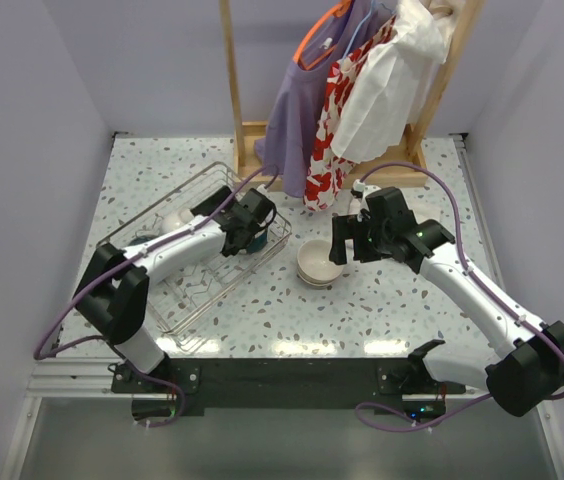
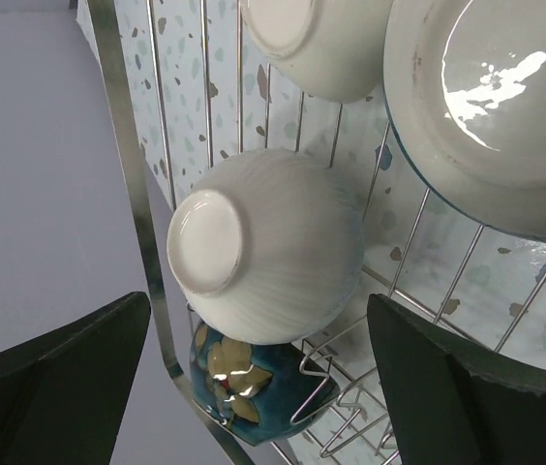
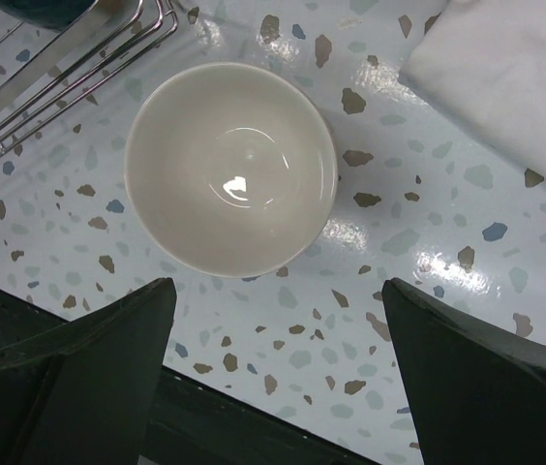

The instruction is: Unload the bowls from the dish rack

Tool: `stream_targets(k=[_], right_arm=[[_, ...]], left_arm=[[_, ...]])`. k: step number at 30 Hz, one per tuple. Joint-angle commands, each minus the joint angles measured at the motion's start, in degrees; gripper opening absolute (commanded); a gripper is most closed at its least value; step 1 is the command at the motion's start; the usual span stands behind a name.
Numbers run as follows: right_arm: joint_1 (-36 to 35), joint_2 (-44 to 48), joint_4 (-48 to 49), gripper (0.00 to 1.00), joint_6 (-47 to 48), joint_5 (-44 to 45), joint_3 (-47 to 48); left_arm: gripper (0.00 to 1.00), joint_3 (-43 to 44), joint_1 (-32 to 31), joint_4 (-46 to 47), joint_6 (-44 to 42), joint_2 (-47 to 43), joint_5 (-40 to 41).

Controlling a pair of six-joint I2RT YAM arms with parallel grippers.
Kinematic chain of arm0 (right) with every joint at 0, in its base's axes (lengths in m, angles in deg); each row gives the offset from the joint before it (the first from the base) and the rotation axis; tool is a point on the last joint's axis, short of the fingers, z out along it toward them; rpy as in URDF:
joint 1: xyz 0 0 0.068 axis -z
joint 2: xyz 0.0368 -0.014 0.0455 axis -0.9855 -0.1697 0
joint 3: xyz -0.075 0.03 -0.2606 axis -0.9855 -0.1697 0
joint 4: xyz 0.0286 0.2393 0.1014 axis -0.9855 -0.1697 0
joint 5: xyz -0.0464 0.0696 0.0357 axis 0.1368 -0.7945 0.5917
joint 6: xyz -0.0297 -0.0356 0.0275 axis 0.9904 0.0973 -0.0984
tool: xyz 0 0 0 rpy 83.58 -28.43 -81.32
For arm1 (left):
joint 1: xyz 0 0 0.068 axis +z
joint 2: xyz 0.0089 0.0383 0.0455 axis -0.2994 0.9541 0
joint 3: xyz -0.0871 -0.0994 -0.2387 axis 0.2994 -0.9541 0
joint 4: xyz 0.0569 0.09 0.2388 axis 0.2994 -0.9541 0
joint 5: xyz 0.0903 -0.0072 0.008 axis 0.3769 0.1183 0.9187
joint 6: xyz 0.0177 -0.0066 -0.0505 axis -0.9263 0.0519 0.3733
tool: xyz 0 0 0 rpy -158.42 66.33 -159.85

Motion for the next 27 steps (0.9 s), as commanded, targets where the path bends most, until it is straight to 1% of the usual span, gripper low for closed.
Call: stream_targets(k=[1, 8, 14, 16, 19, 27], right_arm=[[0.1, 0.6, 0.3, 0.93, 1.2, -0.6, 0.7], [0.1, 0.3, 0.4, 0.93, 1.6, -0.6, 0.7], [0.1, 0.3, 0.4, 0.93, 1.6, -0.6, 0.5], [0.1, 0.2, 0.3, 0.93, 1.6, -0.6, 0.5], [0.2, 0.0, 0.4, 0.93, 1.5, -1.0, 0.7], [0.1, -0.2, 0.4, 0.93, 1.1, -2.0, 1.2]], left_arm=[[1.00, 1.1, -0.1, 1.7, -3.9, 1.5, 5.1], [1.00, -2.1, 0.0, 3.7, -5.7, 2.4, 6.1], [1.00, -7.6, 1.7, 8.0, -8.1, -1.6, 2.5], [1.00, -8.5, 2.4, 9.3, -9.0, -3.4, 0.7], [1.00, -9.6, 3.2, 10.9, -9.7, -4.8, 0.2], [1.00, -10.7, 3.5, 13.4, -10.8, -2.7, 1.6]])
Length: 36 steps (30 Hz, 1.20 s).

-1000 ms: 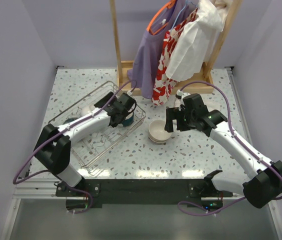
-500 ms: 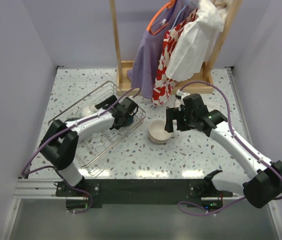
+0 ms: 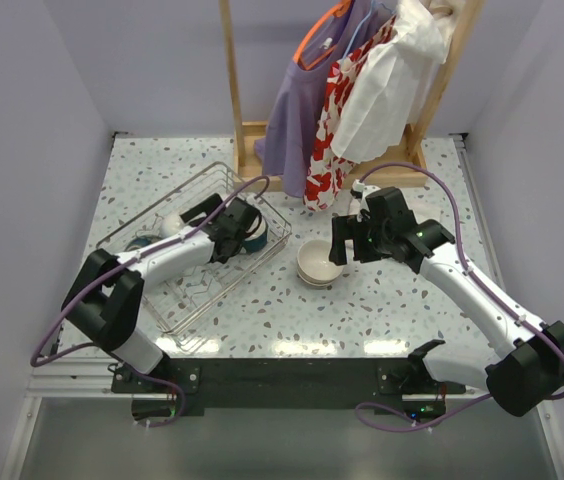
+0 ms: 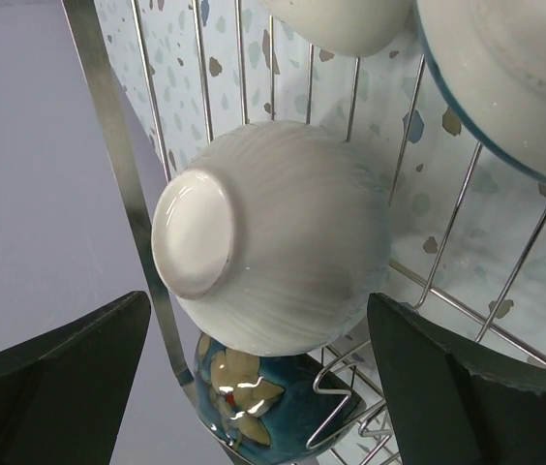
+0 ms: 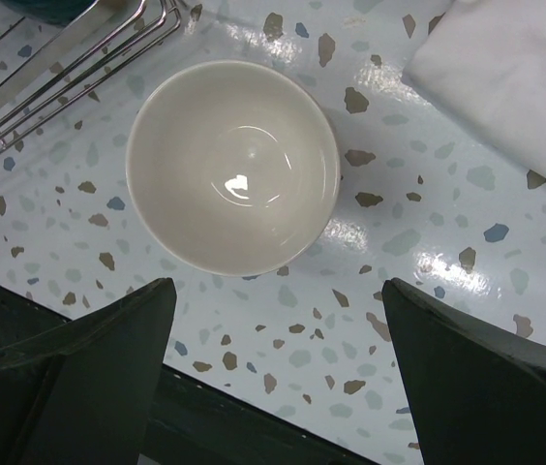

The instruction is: Unload the bowls from the dish rack

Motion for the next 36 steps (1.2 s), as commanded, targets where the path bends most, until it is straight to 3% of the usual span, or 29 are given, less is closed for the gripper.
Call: stream_targets(k=[1, 15, 36], right_arm=[[0.1, -0.2, 0.1, 0.93, 0.7, -1.6, 1.3], [0.1, 0.0, 0.9, 0.93, 0.1, -1.9, 0.8], [0.0, -0.4, 1.2, 0.93, 0.1, -1.9, 1.1]], left_arm=[[1.00, -0.5, 0.2, 3.0, -1.8, 0.6, 1.0], [1.00, -0.8, -0.5, 2.8, -0.8, 3.8, 1.6], [1.00, -1.3, -0.5, 5.8, 1.7, 6.7, 9.5]])
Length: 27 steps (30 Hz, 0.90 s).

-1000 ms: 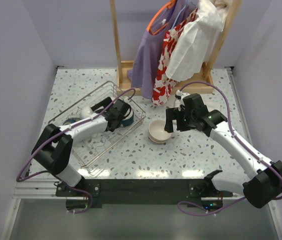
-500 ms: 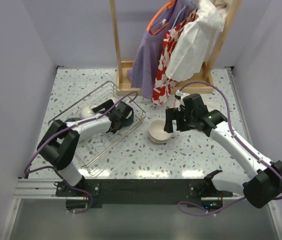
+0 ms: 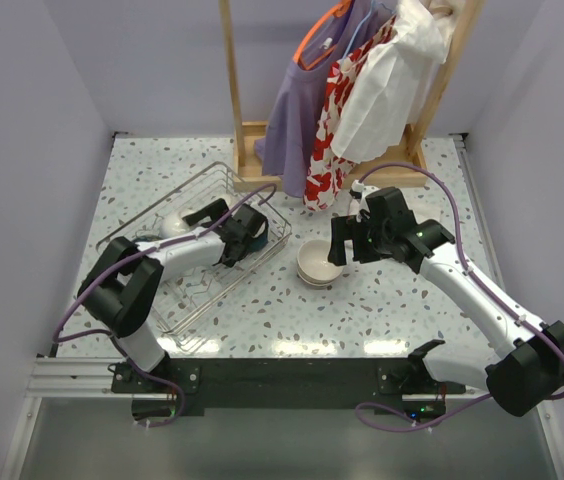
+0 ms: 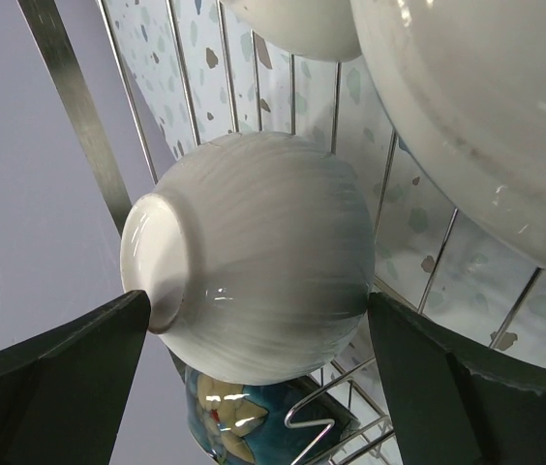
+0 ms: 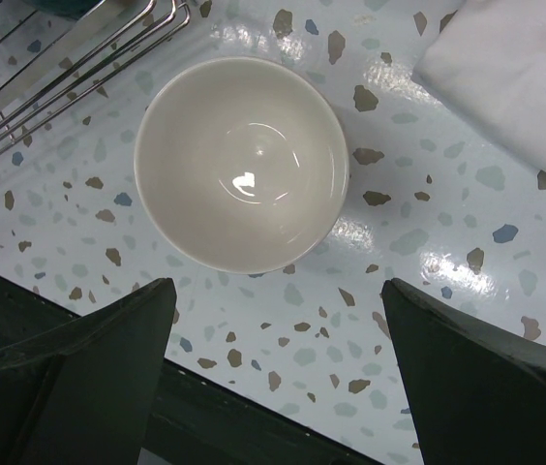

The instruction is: Unload the bowls from the dish rack

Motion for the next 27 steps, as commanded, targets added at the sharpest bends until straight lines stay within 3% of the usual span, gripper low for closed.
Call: stream_targets(k=[1, 6, 27], right_arm=[[0.1, -0.5, 1.2, 0.93, 0.1, -0.8, 1.2], [0.1, -0.5, 1.2, 0.93, 0.0, -0.7, 1.4], [0.1, -0.5, 1.4, 0.93, 0.0, -1.0, 1.0]], left_arm=[[1.00, -0.3, 0.1, 1.8, 2.2, 0.5, 4.2], [1.00, 0.1, 0.2, 3.3, 2.4, 0.3, 8.0], [1.00, 0.3, -0.8, -0.4, 5.4, 6.1, 5.2]])
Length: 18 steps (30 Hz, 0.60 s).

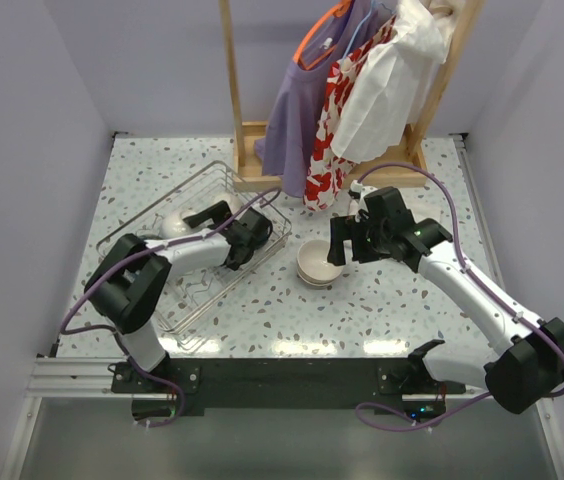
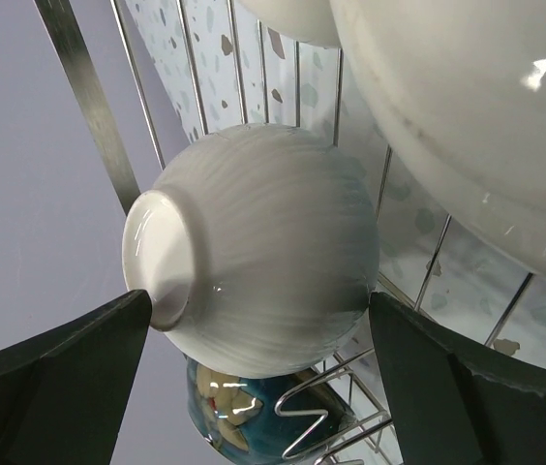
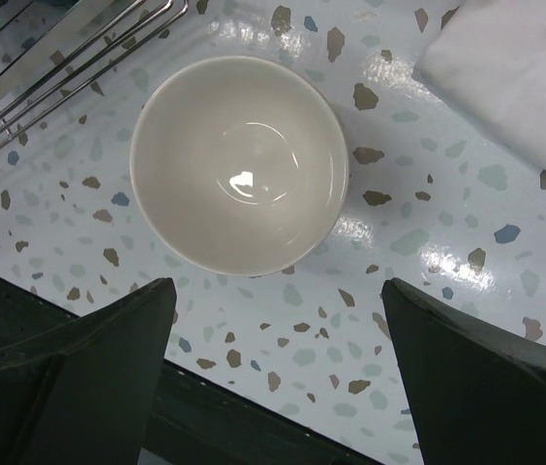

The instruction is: Unload the bowls from the dish rack

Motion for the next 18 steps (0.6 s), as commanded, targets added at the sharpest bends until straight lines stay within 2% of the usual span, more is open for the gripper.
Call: stream_targets(k=[1, 7, 13, 18], right_arm=[[0.1, 0.5, 1.2, 0.93, 0.0, -1.0, 1.0], [0.0, 0.6, 1.3, 0.93, -0.1, -0.9, 1.0], [0.1, 0.5, 1.5, 0.93, -0.4, -1.0, 1.1], [0.1, 0.5, 1.5, 0.93, -0.5, -1.1, 1.2]], left_arm=[[1.00, 0.4, 0.8, -0.4, 3.9, 4.0, 2.2], [1.00, 1.3, 0.8, 0.6, 4.6, 1.3, 4.7], [0.95, 2.4, 0.7, 0.9, 6.8, -2.6, 8.6], [0.89, 4.5, 0.8, 2.3, 8.2, -7.0, 8.1]])
